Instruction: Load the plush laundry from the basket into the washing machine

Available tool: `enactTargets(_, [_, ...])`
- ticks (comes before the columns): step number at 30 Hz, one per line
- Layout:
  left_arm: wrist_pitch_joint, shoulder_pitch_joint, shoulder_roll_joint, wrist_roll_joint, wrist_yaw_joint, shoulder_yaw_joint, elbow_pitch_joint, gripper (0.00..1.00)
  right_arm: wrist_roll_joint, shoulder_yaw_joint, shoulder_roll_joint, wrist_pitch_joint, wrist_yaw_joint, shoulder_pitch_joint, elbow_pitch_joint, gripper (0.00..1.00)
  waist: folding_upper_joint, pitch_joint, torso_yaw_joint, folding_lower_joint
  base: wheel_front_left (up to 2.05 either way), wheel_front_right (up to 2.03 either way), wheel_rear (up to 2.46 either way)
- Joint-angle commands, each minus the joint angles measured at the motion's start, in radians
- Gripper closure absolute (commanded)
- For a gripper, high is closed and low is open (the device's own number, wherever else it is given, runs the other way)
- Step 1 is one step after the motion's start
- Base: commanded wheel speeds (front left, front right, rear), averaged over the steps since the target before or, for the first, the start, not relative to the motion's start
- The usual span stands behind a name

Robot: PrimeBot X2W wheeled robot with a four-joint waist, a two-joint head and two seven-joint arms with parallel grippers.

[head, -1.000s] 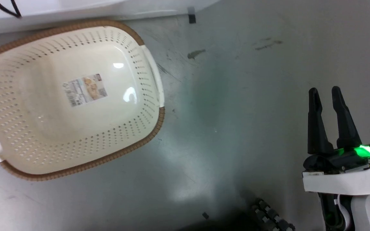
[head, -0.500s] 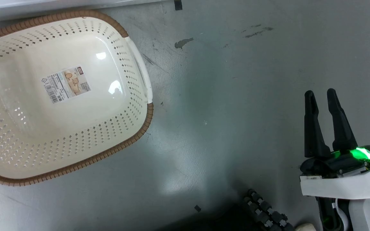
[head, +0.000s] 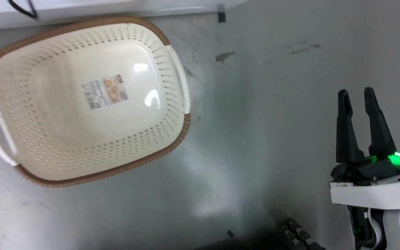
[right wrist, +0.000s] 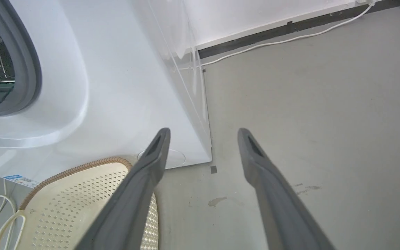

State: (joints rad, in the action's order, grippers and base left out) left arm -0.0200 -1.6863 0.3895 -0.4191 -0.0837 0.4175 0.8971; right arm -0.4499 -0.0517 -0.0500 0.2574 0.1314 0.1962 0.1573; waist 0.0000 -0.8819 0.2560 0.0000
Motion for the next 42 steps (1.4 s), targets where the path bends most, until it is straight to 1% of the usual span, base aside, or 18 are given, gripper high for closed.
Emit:
enactTargets(1, [-0.013, 0.035, -0.010, -0.003, 0.010, 0.003, -0.003, 0.00, 0.009, 0.004, 0.000, 0.004, -0.001, 0.014, -0.004, 0.00, 0.0000, 0.033, -0.028, 0.0000, 0.00, 0.00, 0.00])
enactTargets(2, [-0.037, 0.099, -0.033, -0.025, 0.021, 0.003, -0.003, 0.00, 0.028, 0.013, 0.000, 0.004, -0.001, 0.014, -0.012, 0.00, 0.0000, 0.078, -0.055, 0.0000, 0.00, 0.00, 0.00])
enactTargets(6, [-0.071, 0.180, -0.073, -0.061, 0.026, -0.006, -0.011, 0.00, 0.044, 0.028, 0.000, 0.004, -0.001, 0.010, -0.021, 0.00, 0.0000, 0.139, -0.090, 0.0000, 0.00, 0.00, 0.00])
enactTargets(12, [-0.126, 0.306, -0.105, -0.095, 0.032, -0.010, -0.011, 0.00, 0.066, 0.042, 0.000, 0.004, -0.001, -0.002, -0.042, 0.00, 0.0000, 0.233, -0.129, 0.0000, 0.00, 0.00, 0.00])
enactTargets(18, [-0.183, 0.450, -0.137, -0.134, 0.033, -0.021, -0.015, 0.00, 0.082, 0.054, 0.000, 0.004, -0.001, -0.029, -0.069, 0.00, 0.0000, 0.335, -0.154, 0.0000, 0.00, 0.00, 0.00])
enactTargets(22, [-0.209, 0.547, -0.147, -0.140, 0.031, -0.017, -0.034, 0.00, 0.085, 0.062, 0.000, 0.004, -0.001, -0.057, -0.089, 0.00, 0.0000, 0.412, -0.167, 0.0000, 0.00, 0.00, 0.00])
enactTargets(28, [-0.237, 0.684, -0.142, -0.117, 0.000, -0.016, -0.118, 0.00, 0.091, 0.060, 0.000, 0.004, -0.001, -0.099, -0.117, 0.00, 0.0000, 0.525, -0.181, 0.0000, 0.00, 0.00, 0.00])
enactTargets(31, [-0.240, 0.758, -0.129, -0.096, -0.014, -0.019, -0.176, 0.00, 0.095, 0.057, 0.000, 0.004, -0.001, -0.119, -0.127, 0.00, 0.0000, 0.578, -0.186, 0.0000, 0.00, 0.00, 0.00])
enactTargets(32, [-0.240, 0.758, -0.129, -0.096, -0.014, -0.019, -0.176, 0.00, 0.095, 0.057, 0.000, 0.004, -0.001, -0.119, -0.127, 0.00, 0.0000, 0.578, -0.186, 0.0000, 0.00, 0.00, 0.00])
enactTargets(33, [-0.241, 0.811, -0.116, -0.077, -0.024, -0.025, -0.224, 0.00, 0.098, 0.054, 0.000, 0.004, -0.001, -0.131, -0.132, 0.00, 0.0000, 0.610, -0.188, 0.0000, 0.00, 0.00, 0.00])
enactTargets(35, [-0.241, 0.862, -0.104, -0.068, -0.028, -0.034, -0.266, 0.00, 0.104, 0.053, 0.000, 0.004, -0.001, -0.141, -0.135, 0.00, 0.0000, 0.637, -0.191, 0.0000, 0.00, 0.00, 0.00])
enactTargets(36, [-0.241, 0.937, -0.094, -0.066, -0.046, -0.055, -0.321, 0.00, 0.109, 0.056, 0.000, 0.004, -0.001, -0.159, -0.140, 0.00, 0.0000, 0.676, -0.197, 0.0000, 0.00, 0.00, 0.00])
enactTargets(38, [-0.241, 0.960, -0.091, -0.067, -0.053, -0.061, -0.338, 0.00, 0.110, 0.057, 0.000, 0.004, -0.001, -0.165, -0.141, 0.00, 0.0000, 0.686, -0.200, 0.0000, 0.00, 0.00, 0.00])
enactTargets(40, [-0.242, 1.029, -0.082, -0.070, -0.068, -0.080, -0.399, 0.00, 0.112, 0.059, 0.000, 0.004, -0.001, -0.183, -0.145, 0.00, 0.0000, 0.714, -0.204, 0.0000, 0.00, 0.00, 0.00])
enactTargets(42, [-0.242, 1.078, -0.077, -0.072, -0.068, -0.089, -0.447, 0.00, 0.114, 0.059, 0.000, 0.004, -0.001, -0.193, -0.148, 0.00, 0.0000, 0.731, -0.206, 0.0000, 0.00, 0.00, 0.00])
